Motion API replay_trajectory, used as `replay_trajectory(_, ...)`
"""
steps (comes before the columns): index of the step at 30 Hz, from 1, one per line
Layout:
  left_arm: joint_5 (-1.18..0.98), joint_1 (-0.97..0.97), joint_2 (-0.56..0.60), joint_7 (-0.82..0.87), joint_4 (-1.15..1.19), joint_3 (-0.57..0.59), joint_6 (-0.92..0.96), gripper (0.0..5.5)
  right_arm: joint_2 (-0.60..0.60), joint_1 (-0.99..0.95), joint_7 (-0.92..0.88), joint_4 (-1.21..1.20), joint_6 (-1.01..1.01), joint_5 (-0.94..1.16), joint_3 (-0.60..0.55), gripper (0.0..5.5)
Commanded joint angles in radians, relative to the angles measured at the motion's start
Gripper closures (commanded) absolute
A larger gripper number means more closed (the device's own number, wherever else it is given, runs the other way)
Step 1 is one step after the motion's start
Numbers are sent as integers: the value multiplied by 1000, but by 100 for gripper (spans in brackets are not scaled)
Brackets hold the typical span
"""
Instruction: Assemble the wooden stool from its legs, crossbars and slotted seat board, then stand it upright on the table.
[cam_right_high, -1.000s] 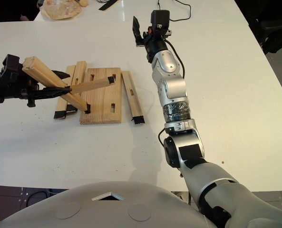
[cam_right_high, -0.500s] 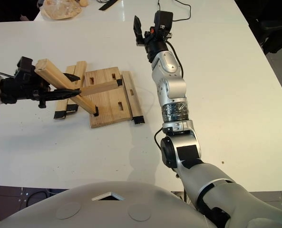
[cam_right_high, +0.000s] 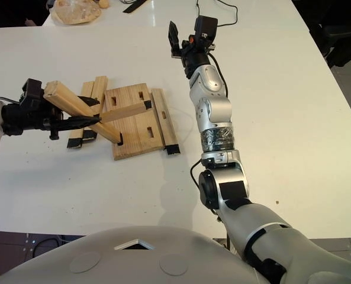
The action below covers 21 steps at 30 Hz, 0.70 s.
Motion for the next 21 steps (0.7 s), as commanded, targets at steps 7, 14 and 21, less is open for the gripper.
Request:
replay_trajectory(7,185,206,35,111,-99,-128,-46,346,10,-1,4,-32,43,17,4,156)
replay_trajectory(14,220,91,32,22,40,-259,-97,346,25,1,15,-32,41,0,28,156)
replay_trajectory(21,234,-1,53,-54,179,-265,-218,346,30,28,16,-45,38,-9,43,156)
